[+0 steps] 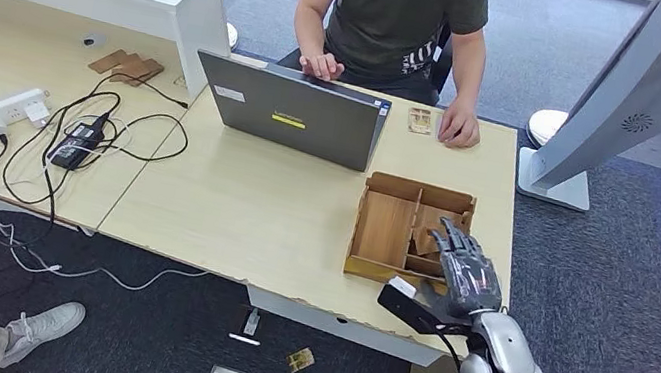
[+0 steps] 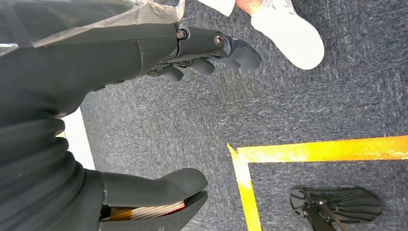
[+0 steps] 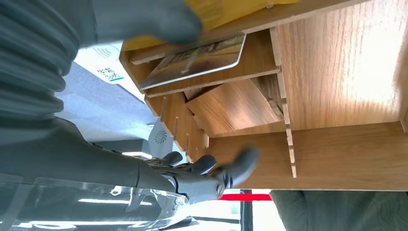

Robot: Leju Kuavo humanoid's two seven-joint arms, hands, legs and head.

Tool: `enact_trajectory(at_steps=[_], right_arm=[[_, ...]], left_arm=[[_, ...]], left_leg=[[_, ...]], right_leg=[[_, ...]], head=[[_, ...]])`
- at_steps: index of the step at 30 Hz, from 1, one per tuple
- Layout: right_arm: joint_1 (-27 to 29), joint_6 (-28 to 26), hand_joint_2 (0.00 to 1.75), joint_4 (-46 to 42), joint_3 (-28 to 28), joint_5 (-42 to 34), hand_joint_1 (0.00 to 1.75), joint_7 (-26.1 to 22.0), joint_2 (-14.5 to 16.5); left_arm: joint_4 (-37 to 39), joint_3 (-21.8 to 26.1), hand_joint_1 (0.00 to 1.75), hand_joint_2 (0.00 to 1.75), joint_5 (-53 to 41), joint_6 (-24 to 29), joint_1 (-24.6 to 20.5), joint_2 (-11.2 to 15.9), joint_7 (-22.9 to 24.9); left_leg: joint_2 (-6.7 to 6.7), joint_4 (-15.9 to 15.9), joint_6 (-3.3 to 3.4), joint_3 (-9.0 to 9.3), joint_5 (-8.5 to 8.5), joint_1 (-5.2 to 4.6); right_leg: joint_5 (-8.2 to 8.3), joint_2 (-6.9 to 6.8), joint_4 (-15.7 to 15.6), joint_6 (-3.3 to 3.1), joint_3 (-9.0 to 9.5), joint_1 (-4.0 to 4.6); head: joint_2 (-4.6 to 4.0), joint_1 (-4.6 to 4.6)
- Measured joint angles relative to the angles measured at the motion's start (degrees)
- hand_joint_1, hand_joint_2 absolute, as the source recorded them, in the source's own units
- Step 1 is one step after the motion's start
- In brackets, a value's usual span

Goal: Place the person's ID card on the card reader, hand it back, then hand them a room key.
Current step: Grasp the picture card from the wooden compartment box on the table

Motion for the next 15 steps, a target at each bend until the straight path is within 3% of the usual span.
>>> enact_trajectory(at_steps=[15], right_arm=[[-0.11,1.11,1.75,1.03,-0.32,0.27,1.75,-0.04,0.07]], left_arm=[[-0.01,0.02,0.00,1.75,-0.19,0.01,0.00,0.02,-0.11]], left_leg=[[0.00,0.00,0.00,0.00,0.00,0.00]], right_leg=[[0.00,0.00,0.00,0.00,0.00,0.00]], head=[[-0.01,0.01]])
